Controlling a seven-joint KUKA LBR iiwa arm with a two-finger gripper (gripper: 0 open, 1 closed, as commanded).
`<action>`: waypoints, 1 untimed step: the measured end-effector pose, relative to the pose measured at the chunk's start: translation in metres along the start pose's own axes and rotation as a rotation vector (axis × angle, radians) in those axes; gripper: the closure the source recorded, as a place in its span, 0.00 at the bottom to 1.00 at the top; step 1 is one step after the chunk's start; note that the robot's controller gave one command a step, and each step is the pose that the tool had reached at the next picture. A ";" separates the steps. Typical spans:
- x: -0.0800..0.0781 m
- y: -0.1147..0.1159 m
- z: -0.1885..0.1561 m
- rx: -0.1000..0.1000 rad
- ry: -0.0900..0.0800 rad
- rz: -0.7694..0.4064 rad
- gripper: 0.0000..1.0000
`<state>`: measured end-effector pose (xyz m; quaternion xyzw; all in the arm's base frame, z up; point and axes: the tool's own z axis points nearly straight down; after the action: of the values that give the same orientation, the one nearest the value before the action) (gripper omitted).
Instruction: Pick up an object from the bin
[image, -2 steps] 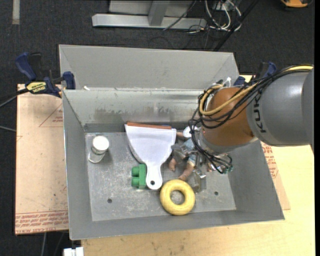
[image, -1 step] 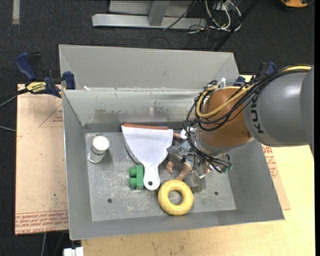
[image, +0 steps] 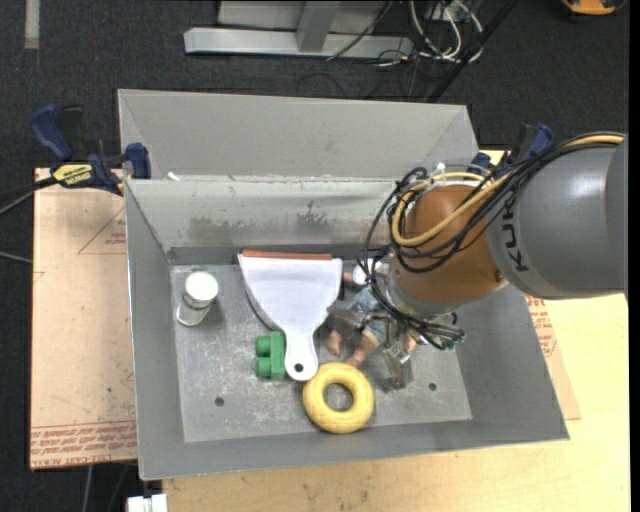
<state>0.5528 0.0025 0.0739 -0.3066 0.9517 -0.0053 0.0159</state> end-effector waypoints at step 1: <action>-0.006 0.022 0.001 0.004 0.001 -0.099 0.00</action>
Offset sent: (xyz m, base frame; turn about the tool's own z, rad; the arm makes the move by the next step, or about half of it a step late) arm -0.0082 0.0661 -0.0037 -0.2968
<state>0.5451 0.0238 0.0722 -0.3531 0.9354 -0.0082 0.0158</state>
